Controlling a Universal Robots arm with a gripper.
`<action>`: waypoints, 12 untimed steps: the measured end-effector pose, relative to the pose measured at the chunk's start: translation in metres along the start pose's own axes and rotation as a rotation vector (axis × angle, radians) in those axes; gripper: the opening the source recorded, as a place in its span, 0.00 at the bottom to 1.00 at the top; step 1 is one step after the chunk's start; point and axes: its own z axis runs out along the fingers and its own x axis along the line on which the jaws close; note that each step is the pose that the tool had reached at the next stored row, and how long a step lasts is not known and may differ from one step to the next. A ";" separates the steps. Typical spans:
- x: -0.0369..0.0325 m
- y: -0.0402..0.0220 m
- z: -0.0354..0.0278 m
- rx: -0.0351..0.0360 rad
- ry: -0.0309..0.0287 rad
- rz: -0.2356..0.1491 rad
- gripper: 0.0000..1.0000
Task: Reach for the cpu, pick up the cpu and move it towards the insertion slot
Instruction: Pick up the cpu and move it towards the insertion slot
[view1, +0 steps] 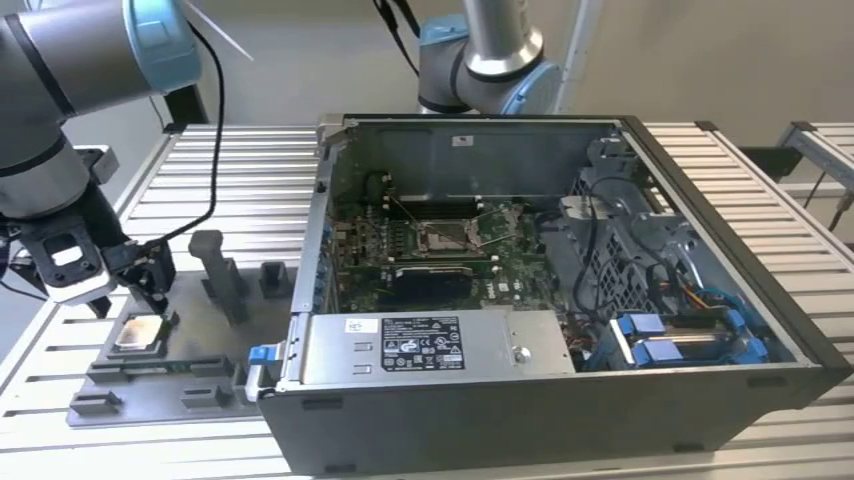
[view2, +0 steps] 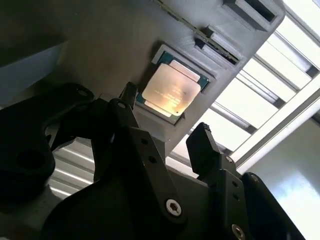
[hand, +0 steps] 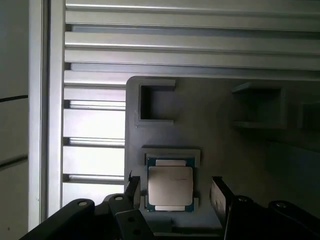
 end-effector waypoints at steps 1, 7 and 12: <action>0.0001 -0.0002 0.0018 0.0001 0.0001 0.000 1.00; 0.0012 -0.0023 0.0125 0.0002 0.0002 0.000 1.00; 0.0021 -0.0036 0.0216 0.0000 0.0000 0.000 1.00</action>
